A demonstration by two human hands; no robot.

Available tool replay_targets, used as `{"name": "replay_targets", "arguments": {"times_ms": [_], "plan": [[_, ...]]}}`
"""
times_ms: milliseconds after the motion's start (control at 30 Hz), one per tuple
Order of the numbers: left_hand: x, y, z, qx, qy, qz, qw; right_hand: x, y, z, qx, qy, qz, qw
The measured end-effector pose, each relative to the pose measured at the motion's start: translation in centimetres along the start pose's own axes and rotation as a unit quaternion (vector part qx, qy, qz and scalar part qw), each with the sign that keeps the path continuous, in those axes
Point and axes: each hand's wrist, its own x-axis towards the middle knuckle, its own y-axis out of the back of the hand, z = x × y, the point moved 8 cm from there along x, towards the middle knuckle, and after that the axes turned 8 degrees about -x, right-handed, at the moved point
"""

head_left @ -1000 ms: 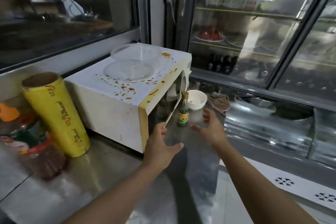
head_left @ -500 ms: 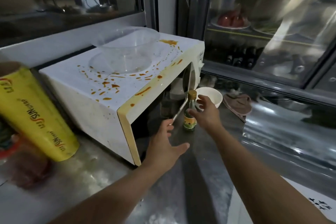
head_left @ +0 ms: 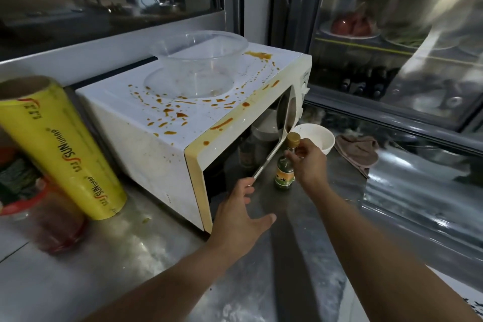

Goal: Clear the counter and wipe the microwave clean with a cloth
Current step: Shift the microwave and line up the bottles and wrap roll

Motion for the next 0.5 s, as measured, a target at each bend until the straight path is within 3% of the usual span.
{"name": "replay_targets", "arguments": {"times_ms": [500], "plan": [[-9.2, 5.5, -0.7, -0.067, 0.008, 0.017, 0.998, -13.2, 4.5, -6.1, -0.065, 0.054, -0.047, 0.995]]}}
